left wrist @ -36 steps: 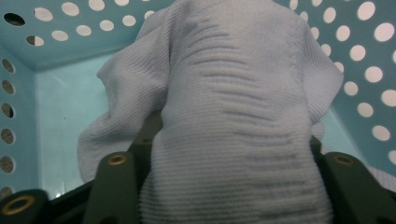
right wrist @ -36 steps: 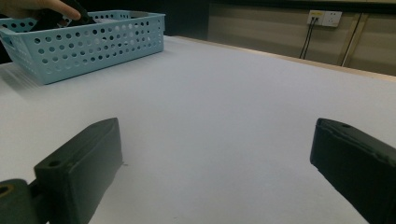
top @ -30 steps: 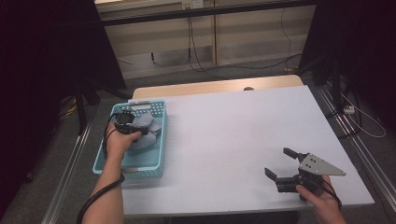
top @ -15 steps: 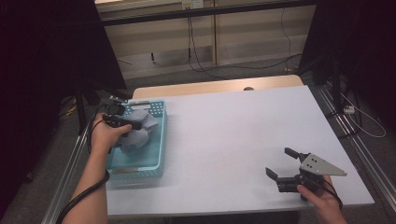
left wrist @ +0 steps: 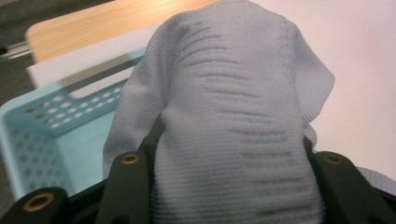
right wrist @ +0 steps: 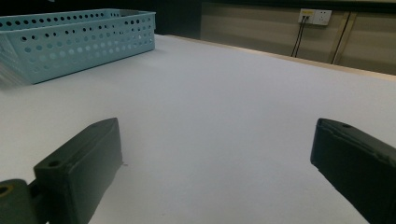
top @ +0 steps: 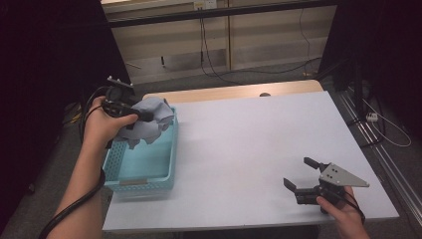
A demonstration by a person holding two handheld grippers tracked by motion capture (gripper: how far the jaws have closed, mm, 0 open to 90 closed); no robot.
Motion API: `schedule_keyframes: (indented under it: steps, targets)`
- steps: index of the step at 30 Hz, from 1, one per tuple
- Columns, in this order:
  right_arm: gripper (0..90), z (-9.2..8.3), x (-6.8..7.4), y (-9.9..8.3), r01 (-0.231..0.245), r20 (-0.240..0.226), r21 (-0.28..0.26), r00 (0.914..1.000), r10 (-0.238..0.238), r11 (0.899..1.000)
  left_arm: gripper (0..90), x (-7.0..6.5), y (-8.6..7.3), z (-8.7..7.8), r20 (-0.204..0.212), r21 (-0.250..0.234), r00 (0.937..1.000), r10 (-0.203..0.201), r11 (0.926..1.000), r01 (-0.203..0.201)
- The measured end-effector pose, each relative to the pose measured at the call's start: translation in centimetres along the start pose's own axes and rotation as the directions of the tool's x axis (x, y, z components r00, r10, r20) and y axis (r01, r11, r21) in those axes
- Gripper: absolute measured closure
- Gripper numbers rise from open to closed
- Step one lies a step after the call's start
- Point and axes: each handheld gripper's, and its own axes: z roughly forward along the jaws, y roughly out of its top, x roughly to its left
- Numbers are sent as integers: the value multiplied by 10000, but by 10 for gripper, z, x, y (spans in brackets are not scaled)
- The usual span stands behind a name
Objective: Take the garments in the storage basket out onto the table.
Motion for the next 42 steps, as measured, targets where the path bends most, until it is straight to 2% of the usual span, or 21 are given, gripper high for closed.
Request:
schedule_keyframes:
  steps: [2,3,5,7,8,9,10,11,12,13,16,18,22,23,24,29,32,33,37,38,42]
  targets:
    - [15,0,0,0,1,10,-2,10000,-1,10000,509,-10,6,0,218,-137,9995,220,9997,-217]
    - [15,0,0,0,-57,21,-5,10000,57,10000,507,-10,6,0,218,-137,9995,220,9997,-217]
    - [14,-1,-1,0,-83,72,-21,9999,83,10000,507,-26,12,4,758,-269,9962,421,9988,-402]
    - [11,-1,-2,-1,-68,109,15,9999,68,10000,507,-32,13,6,898,-325,9947,493,9984,-466]
    - [9,-1,-2,-1,-73,134,11,9999,73,10000,508,-44,16,11,1144,-352,9912,669,9974,-632]
    - [9,-1,-2,-1,-73,134,11,9999,73,10000,508,-44,16,11,1144,-352,9912,669,9974,-632]
    - [7,-1,-3,-1,-86,182,-22,9998,86,10000,508,-54,18,17,1369,-352,9865,898,9957,-857]
    - [7,-1,-3,-1,-86,182,-22,9998,86,10000,508,-54,18,17,1369,-352,9865,898,9957,-857]
    - [7,-2,-3,0,-48,213,-42,9998,49,10000,508,-64,20,22,1607,-382,9810,1086,9939,-1038]
    - [7,-2,-3,0,-48,213,-42,9998,49,10000,508,-64,20,22,1607,-382,9810,1086,9939,-1038]
    - [7,-2,-2,0,-88,219,-61,9997,90,9999,510,-76,21,30,1966,-435,9713,1338,9909,-1277]
    - [8,-2,-2,0,-72,203,-67,9998,73,10000,511,-87,21,38,2144,-491,9664,1421,9897,-1346]
    - [8,-2,-2,0,-74,210,-88,9998,76,9999,516,-97,19,47,2435,-564,9587,1467,9890,-1370]
    - [8,-2,-2,0,-74,210,-88,9998,76,9999,518,-97,19,47,2435,-564,9587,1467,9890,-1370]
    - [8,-2,-2,0,-86,238,-73,9997,88,9999,525,-102,18,52,2668,-569,9516,1527,9881,-1426]
    - [8,-2,-2,0,-85,222,-80,9997,87,9999,557,-111,17,63,2816,-538,9454,1643,9864,-1554]
    - [8,-2,-2,0,-31,207,-65,9998,32,10000,572,-116,16,71,2892,-539,9446,1552,9878,-1458]
    - [8,-2,-2,0,-32,211,-72,9998,34,10000,575,-120,15,75,2941,-605,9412,1665,9860,-1555]
    - [8,-2,-2,0,-54,215,-65,9998,55,10000,576,-131,14,81,2848,-723,9367,2035,9790,-1907]
    - [8,-2,-2,0,-45,198,-70,9998,46,10000,575,-135,13,85,2902,-757,9330,2128,9770,-1993]
    - [9,-2,-2,0,-40,199,-57,9998,41,10000,564,-142,8,95,2991,-823,9271,2260,9740,-2109]
